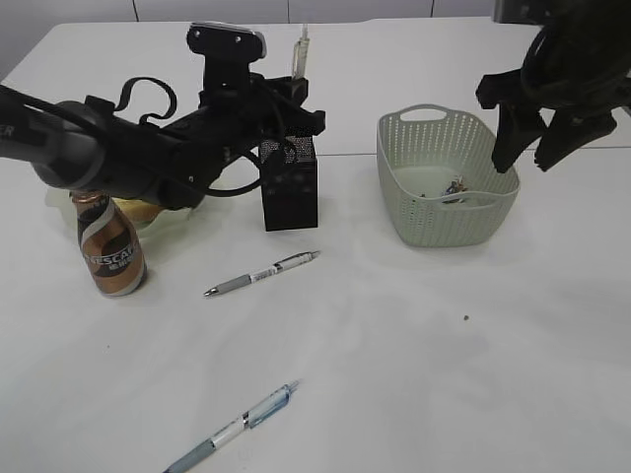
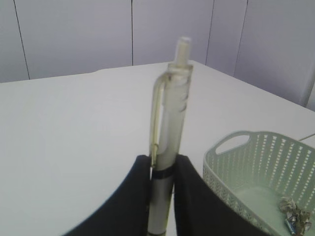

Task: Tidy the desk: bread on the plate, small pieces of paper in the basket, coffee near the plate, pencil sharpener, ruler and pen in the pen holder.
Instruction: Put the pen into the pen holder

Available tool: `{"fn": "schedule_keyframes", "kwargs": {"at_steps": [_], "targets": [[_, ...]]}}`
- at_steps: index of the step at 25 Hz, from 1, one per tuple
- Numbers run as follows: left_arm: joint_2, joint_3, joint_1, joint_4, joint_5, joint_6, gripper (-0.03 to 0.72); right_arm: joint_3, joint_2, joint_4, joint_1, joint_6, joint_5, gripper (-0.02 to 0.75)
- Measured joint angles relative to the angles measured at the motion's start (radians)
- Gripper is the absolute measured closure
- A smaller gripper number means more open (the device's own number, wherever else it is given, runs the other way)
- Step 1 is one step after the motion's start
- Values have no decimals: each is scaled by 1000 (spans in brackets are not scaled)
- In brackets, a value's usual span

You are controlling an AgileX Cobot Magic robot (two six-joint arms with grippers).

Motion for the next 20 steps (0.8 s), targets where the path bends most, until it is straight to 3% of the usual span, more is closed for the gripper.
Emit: {"fn": "schedule_keyframes", "kwargs": {"at_steps": [12,14,20], "targets": [[29,0,0,0,-5,0,578,0,0,0,0,0,0,374],[31,0,0,0,-5,0,535,0,0,0,0,0,0,376],[31,0,0,-33,-5,0,276,0,0,0,0,0,0,379]]}}
